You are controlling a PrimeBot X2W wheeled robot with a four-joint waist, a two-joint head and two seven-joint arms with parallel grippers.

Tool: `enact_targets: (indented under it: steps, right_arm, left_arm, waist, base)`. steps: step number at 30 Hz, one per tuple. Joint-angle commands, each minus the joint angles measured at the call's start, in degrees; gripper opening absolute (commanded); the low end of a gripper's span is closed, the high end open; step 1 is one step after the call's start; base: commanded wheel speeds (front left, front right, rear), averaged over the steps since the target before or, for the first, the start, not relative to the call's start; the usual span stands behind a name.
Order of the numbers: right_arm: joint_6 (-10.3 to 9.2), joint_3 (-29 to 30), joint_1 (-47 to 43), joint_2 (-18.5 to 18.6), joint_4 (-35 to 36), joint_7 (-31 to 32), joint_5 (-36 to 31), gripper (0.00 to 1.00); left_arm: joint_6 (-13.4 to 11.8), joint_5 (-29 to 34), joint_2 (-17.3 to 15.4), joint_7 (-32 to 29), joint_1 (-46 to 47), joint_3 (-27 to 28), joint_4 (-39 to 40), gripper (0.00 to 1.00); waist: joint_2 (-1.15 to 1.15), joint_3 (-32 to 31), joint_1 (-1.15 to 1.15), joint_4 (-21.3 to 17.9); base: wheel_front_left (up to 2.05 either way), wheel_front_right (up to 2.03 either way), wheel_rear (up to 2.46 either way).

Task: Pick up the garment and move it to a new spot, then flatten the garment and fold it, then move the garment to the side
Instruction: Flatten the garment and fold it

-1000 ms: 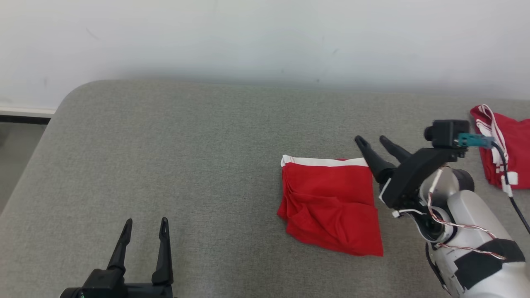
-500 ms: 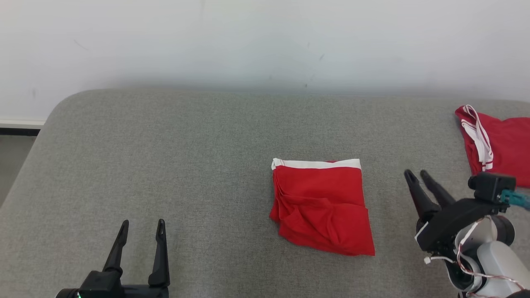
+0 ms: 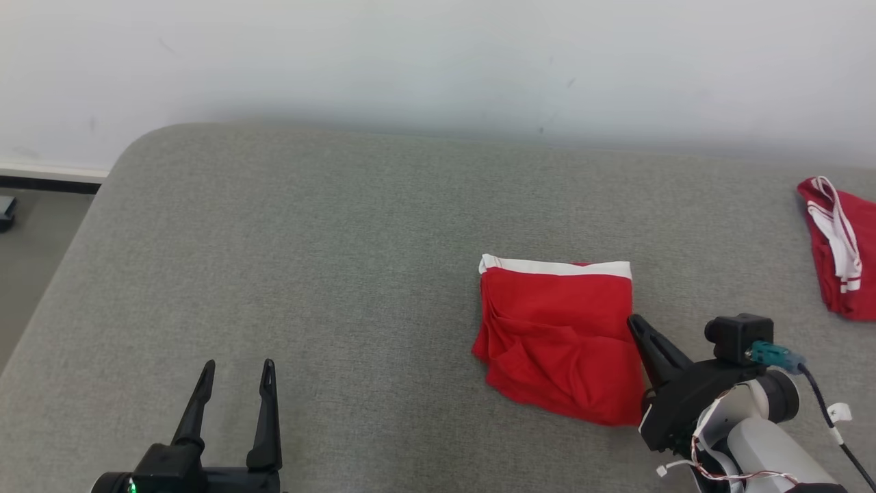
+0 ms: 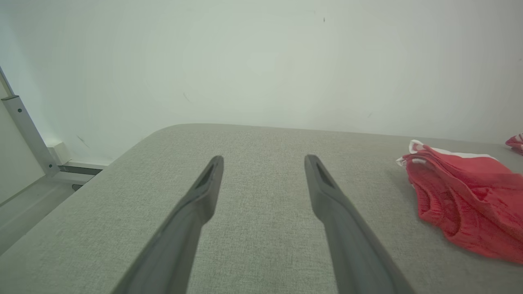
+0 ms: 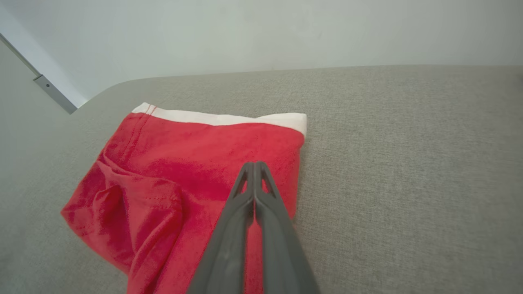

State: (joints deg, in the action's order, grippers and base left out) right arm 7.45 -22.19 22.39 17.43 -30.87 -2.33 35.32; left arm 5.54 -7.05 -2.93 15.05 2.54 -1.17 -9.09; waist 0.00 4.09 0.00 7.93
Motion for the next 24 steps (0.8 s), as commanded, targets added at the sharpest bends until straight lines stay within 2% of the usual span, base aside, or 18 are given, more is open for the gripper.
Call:
enact_targets:
  steps: [1,12,24]
  right_arm:
    - [0.0,-1.3,0.8,0.1,-1.8,-1.4,-0.3,0.0]
    - [0.0,-8.3,3.7,-2.3,-12.2,-8.1,3.5,0.0]
    - [0.0,-15.9,4.5,-6.0,-13.2,-12.4,7.1,0.0]
  left_arm:
    - [0.1,0.1,0.1,0.1,0.7,0.2,-0.3,1.0]
    - [0.0,-0.6,0.1,0.1,1.4,0.1,-0.5,1.0]
    - [0.0,-0.8,0.1,0.1,1.8,0.1,-0.6,1.0]
  waist:
    - [0.0,0.4,0.0,1.3]
    - [0.0,1.5,0.0,3.5]
    - [0.0,1.4,0.0,4.2]
  base:
    - [0.0,0.0,0.0]
    - [0.0,0.0,0.0]
    - [0.0,0.0,0.0]
